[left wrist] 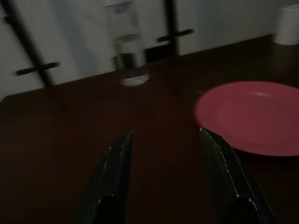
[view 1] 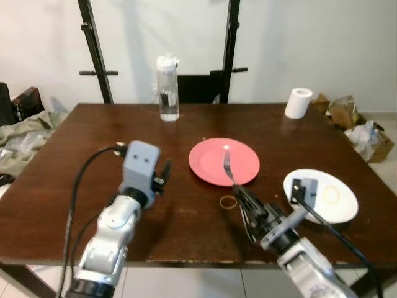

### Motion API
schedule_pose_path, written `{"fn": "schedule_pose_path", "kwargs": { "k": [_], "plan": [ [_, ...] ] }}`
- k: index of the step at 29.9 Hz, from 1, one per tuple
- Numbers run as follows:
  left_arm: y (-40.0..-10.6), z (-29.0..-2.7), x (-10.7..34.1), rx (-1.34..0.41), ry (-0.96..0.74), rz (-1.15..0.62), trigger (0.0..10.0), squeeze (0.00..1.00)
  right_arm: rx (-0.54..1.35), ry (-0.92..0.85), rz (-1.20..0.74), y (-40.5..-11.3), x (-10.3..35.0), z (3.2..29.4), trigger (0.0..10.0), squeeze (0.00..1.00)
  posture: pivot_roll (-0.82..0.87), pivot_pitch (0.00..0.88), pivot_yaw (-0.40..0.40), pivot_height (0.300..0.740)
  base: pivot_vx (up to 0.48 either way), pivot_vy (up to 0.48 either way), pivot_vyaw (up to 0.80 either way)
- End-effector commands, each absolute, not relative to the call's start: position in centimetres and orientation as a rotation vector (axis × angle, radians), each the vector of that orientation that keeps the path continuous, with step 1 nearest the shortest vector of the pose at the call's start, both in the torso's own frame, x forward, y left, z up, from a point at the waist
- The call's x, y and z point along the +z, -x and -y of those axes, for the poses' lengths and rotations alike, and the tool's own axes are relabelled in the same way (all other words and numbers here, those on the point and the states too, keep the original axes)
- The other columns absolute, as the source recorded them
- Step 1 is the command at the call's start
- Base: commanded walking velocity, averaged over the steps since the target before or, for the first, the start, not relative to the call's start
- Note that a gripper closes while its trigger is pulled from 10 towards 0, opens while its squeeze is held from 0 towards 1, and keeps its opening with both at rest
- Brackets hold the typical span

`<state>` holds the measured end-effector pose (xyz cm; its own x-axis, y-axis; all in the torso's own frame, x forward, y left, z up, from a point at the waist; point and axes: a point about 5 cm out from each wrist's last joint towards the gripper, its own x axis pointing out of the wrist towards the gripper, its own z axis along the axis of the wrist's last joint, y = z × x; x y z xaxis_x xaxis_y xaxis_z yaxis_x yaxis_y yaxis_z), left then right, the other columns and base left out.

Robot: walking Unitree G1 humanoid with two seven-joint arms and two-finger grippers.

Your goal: Setting the table

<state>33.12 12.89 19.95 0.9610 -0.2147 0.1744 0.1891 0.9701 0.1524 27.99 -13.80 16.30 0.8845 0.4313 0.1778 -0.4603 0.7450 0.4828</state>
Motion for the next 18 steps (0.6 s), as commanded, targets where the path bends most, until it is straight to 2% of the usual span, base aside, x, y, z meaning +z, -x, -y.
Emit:
{"fn": "schedule_pose_path", "kwargs": {
  "k": [1,6,8,18],
  "plan": [
    [-33.16,-12.67,19.3,-0.208,-0.136,0.159,10.0,0.0,0.42,-0.552,0.041,-28.15,15.72,14.74,10.0,0.0,0.04,0.035,0.084,0.74,0.0,0.0,0.0],
    [-33.4,-12.6,19.12,-0.201,-0.142,0.145,10.0,0.0,0.419,-0.54,0.03,-28.03,15.51,14.78,10.0,0.0,0.04,0.035,0.084,0.74,0.0,0.0,0.0],
    [-33.48,-12.52,19.12,-0.201,-0.143,0.145,10.0,0.0,0.423,-0.539,0.029,-27.93,15.43,14.68,10.0,0.0,0.04,0.035,0.084,0.74,0.274,0.0,0.0],
    [-33.76,-12.55,19.05,-0.187,-0.15,0.134,10.0,0.0,0.418,-0.54,0.03,-27.87,15.34,14.53,10.0,0.0,0.03,0.042,0.086,0.74,0.48,0.0,0.0]
  ]
}}
